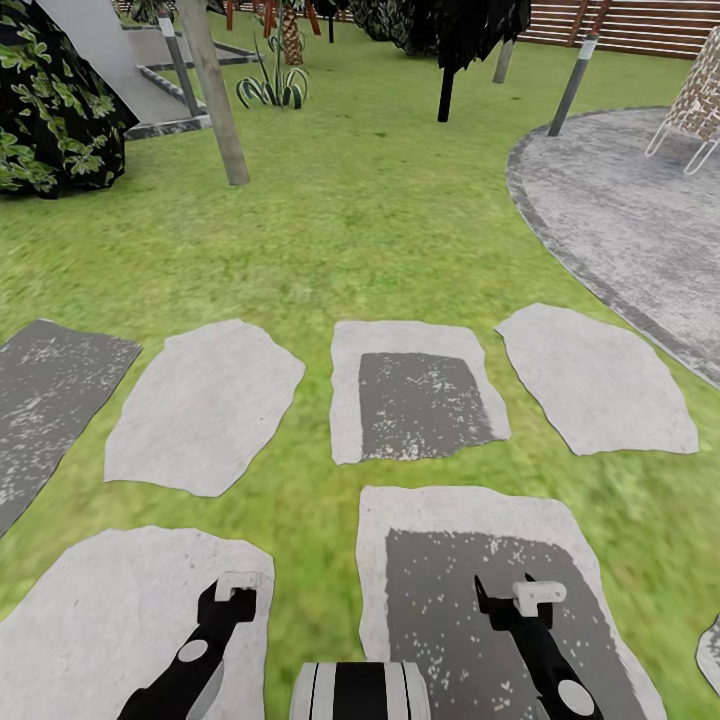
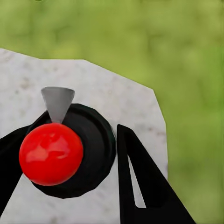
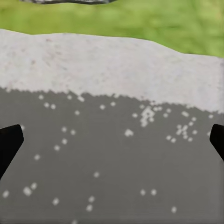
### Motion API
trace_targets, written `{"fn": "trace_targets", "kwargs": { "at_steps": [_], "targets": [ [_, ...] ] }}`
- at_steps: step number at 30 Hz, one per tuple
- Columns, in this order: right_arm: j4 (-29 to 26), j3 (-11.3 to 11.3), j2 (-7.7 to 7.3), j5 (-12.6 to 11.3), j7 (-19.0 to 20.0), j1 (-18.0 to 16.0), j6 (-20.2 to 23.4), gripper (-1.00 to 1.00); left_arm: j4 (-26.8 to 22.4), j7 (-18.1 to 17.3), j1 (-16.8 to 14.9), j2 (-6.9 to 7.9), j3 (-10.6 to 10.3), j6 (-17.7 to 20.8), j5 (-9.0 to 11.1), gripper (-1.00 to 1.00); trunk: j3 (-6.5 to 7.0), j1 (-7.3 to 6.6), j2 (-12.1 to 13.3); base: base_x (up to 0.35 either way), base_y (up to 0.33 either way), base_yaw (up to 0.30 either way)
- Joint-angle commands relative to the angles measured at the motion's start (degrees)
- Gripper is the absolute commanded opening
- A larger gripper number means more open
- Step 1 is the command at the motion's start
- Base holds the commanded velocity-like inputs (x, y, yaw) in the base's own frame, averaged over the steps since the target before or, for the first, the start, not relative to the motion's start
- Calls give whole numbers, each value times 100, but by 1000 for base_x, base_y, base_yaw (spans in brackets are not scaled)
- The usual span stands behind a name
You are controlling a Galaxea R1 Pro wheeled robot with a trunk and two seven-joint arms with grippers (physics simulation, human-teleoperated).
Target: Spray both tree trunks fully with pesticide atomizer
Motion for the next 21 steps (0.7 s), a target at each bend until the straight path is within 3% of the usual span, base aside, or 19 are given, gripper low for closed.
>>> {"fn": "trace_targets", "kwargs": {
  "at_steps": [1, 13, 21],
  "targets": [
    [0, 0, 0, 1, 0, -1, 0, 100, -5, 1, 0, 0, 3, 0, -4, -100, 0, 0, 0, 0, 0, 0],
    [0, 0, 0, 2, 0, 1, 0, 100, -12, 1, 0, 0, -19, 0, -1, -100, 0, 0, 0, 0, 0, 0],
    [0, 0, 0, -6, 0, 0, 0, 100, -12, 1, 0, 0, -19, 2, -3, -100, 177, -21, 11, 0, 0, 0]
  ]
}}
